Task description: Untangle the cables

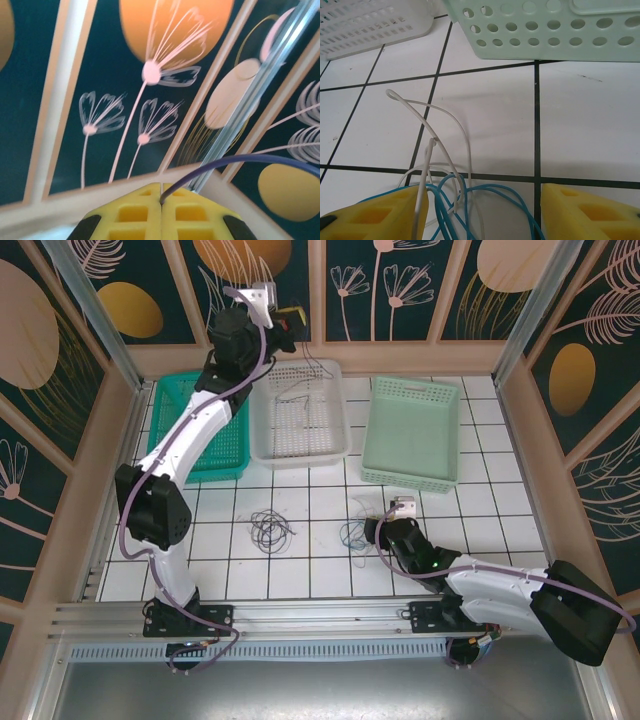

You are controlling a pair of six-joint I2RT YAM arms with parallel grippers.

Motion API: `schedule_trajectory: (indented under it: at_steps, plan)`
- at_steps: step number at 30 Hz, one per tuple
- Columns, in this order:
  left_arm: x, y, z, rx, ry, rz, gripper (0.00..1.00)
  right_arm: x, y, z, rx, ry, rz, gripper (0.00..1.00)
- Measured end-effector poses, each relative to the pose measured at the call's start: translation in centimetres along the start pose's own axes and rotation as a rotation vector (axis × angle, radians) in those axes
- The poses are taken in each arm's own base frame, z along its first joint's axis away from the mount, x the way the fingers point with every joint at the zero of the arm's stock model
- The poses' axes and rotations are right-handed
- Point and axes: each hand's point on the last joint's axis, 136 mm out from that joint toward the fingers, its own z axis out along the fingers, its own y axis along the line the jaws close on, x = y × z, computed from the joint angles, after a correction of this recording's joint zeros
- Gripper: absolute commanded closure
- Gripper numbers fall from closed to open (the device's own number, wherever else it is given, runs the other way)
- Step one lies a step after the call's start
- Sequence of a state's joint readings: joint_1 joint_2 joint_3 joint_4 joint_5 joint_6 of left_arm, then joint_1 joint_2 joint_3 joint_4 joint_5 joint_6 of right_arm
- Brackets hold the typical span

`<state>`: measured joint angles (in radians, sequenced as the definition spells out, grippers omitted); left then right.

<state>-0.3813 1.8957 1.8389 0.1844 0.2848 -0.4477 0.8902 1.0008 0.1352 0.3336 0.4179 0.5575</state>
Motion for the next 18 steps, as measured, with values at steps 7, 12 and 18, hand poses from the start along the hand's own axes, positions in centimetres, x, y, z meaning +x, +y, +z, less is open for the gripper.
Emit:
schedule_trajectory:
  at_steps: [7,12,18]
  plan:
    - [8.7,5.5,-0.4,-0.159,0.168,-0.045,0.96,0.0,0.0,0.0,0.001,0.001,0.000,0.38]
    - [14.1,8.6,-1.1,-0.238,0.282,-0.066,0.73,0.0,0.0,0.0,0.001,0.001,0.000,0.38]
    - [18.4,10.9,-1.3,-0.298,0.393,-0.095,0.29,0.1,-0.1,0.0,0.003,0.003,-0.002,0.38]
